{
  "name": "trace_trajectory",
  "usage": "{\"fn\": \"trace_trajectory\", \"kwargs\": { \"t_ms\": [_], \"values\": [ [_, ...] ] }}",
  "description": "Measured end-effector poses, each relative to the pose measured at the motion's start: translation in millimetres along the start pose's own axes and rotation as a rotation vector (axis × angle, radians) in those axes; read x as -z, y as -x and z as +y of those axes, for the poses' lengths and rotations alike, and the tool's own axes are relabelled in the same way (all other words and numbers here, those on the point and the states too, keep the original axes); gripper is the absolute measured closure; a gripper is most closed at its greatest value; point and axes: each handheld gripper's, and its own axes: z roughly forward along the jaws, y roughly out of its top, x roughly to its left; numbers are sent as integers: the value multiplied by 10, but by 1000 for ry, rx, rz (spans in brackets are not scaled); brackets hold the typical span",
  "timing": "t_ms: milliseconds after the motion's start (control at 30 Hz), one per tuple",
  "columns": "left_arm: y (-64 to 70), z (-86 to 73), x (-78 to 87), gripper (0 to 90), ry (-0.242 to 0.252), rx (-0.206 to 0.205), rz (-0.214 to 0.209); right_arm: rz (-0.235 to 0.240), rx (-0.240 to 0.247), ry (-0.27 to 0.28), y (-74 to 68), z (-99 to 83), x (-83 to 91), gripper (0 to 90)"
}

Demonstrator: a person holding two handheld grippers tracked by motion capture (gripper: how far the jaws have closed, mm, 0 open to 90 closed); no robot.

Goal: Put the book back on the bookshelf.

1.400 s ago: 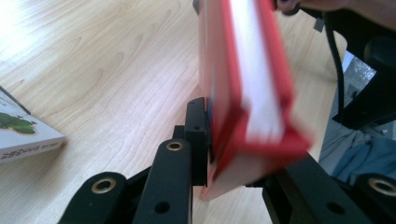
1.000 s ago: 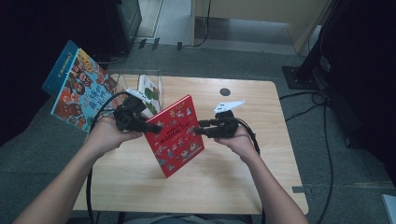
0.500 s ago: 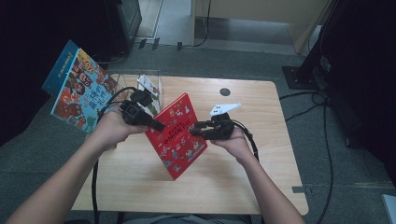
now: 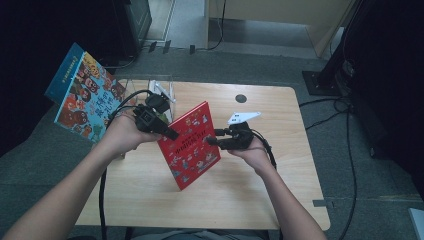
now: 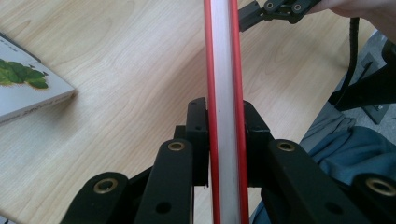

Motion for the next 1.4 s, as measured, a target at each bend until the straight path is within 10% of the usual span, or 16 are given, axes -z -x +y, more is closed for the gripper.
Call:
{"fn": "trace_trajectory", "kwargs": {
  "t_ms": [333, 700, 1400],
  "values": [
    [13, 225, -149, 769, -84, 17, -20, 13, 10, 14, -52, 31, -38, 520],
    [-114, 188, -85, 802, -51, 53, -74, -55, -1, -15, 36, -135, 76, 497],
    [-398, -429, 488, 799, 74, 220, -22, -186, 5, -184, 279, -445, -198, 485]
  ]
}}
